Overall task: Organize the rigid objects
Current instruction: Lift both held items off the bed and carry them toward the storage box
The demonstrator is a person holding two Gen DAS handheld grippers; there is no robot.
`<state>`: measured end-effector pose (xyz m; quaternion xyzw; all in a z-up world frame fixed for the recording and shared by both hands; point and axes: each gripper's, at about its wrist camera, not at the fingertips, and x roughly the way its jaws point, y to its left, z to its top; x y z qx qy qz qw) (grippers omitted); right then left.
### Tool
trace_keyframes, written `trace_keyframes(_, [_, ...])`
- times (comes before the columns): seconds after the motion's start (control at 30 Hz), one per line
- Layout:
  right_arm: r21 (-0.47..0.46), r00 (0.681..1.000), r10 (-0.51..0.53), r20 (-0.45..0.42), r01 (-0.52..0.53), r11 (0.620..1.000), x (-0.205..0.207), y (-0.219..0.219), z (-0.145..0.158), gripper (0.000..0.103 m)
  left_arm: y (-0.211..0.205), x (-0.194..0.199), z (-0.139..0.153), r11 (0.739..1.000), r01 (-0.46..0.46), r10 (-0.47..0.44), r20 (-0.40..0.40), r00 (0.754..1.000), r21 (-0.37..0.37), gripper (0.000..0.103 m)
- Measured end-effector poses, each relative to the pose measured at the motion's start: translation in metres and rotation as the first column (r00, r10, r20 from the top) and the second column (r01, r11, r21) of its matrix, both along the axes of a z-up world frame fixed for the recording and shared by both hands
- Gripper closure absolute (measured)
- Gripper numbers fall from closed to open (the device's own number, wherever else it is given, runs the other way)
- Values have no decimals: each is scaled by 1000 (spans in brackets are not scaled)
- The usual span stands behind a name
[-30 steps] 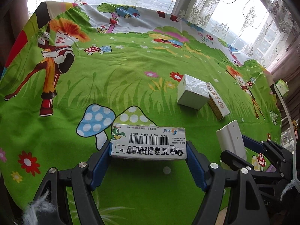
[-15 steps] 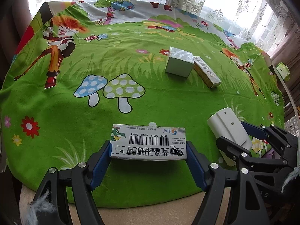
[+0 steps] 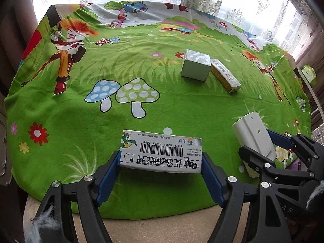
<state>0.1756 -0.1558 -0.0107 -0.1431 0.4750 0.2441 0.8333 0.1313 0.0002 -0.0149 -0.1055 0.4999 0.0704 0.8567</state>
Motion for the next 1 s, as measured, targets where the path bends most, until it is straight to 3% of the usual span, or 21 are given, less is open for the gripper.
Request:
trace_keyframes(0.47, [48,998,-48,34,47,998,-23,-25,17,36,-31,-21,23,999,34,-35,77,996,15,26])
trace_keyframes(1.0, [127,984,-177,18,173,977,-43,-99,31,36,-93,-26,37,988,156,-156,104,982,13,26])
